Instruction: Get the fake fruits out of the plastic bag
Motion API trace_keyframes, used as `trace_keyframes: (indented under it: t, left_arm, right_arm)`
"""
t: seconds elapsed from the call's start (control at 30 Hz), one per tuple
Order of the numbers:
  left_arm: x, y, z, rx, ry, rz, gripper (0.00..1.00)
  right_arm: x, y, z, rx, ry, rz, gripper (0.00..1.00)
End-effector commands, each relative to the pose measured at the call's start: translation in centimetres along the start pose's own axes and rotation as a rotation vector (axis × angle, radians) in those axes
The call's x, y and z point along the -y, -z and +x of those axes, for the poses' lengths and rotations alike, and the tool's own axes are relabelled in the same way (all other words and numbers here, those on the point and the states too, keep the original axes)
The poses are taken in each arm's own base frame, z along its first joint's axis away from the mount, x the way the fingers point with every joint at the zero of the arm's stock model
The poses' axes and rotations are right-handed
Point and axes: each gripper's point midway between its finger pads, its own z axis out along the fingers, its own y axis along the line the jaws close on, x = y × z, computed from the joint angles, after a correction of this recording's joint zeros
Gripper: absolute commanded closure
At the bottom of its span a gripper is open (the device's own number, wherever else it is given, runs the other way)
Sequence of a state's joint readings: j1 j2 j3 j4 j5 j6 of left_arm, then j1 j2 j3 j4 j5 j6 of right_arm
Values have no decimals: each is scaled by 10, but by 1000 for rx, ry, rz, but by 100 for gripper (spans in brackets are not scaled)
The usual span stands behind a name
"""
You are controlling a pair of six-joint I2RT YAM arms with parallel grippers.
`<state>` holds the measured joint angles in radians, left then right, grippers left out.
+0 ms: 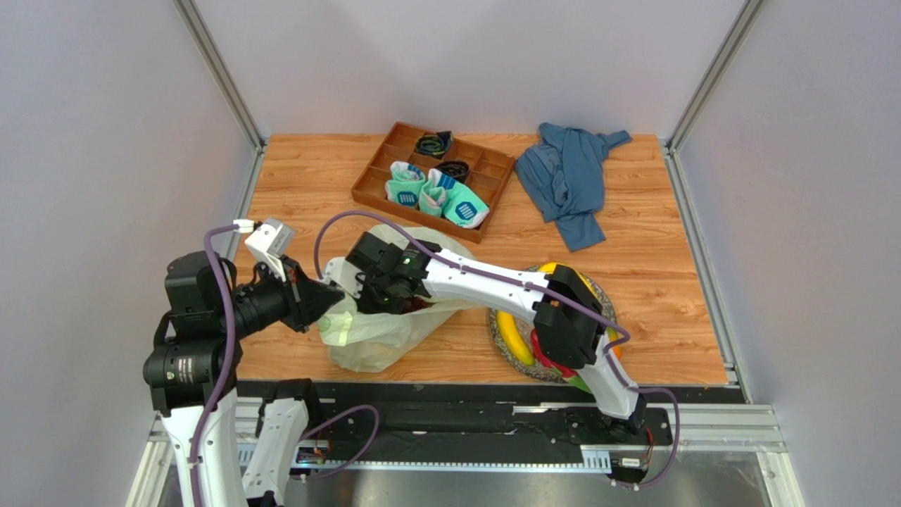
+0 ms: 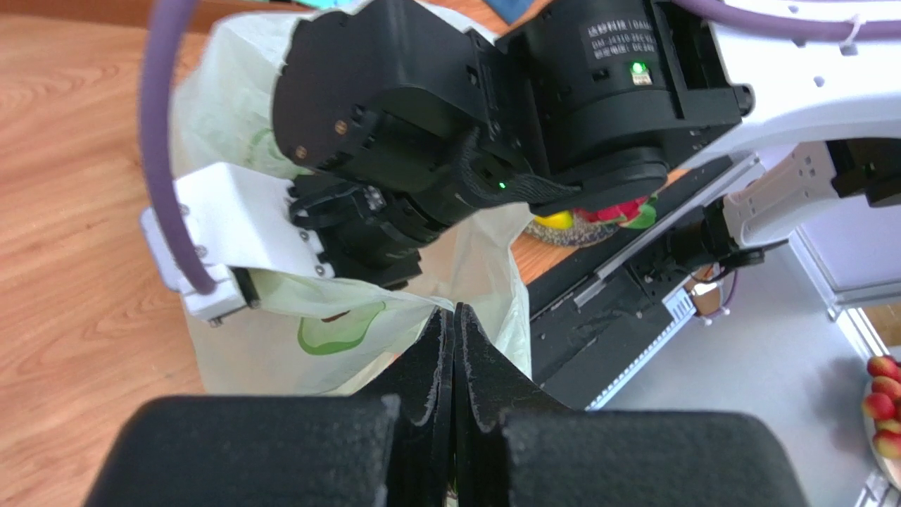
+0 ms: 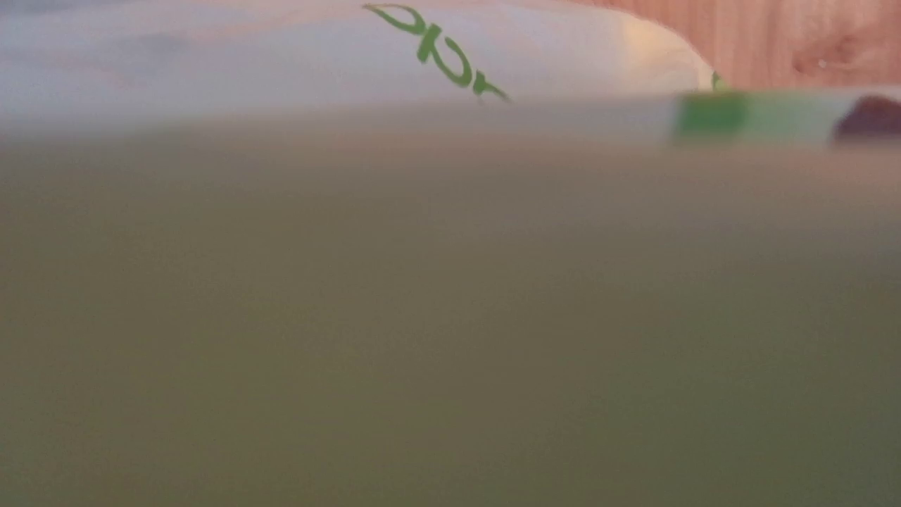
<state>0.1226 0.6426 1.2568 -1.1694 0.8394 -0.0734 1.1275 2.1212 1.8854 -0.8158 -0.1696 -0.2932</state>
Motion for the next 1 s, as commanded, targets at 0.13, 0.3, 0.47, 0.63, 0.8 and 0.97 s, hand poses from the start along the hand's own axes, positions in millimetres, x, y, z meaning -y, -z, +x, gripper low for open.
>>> trace_keyframes:
  t: [0.13, 0.3, 0.47, 0.63, 0.8, 0.97]
  left_arm:
    - [-26, -8, 26, -54, 34, -82, 100]
    - [-37, -10, 30, -56, 27, -125, 100]
    - [-37, -12, 29, -47, 34, -118, 100]
    - [-37, -11, 28, -45, 28, -122, 100]
    - [-40, -14, 29, -45, 46, -124, 100]
    - [-42, -14, 26, -42, 45, -129, 100]
  right_arm:
    - [-60, 3, -1, 4, 20, -373, 35]
    - [-80, 7, 28, -60, 37, -470, 0]
    - [-57, -14, 41, -115, 65, -318, 0]
    - [-26, -32, 32, -96, 76, -162, 0]
    - [-24, -55, 45, -133, 73, -167, 5]
    - [-19, -59, 60, -177, 96, -144, 31]
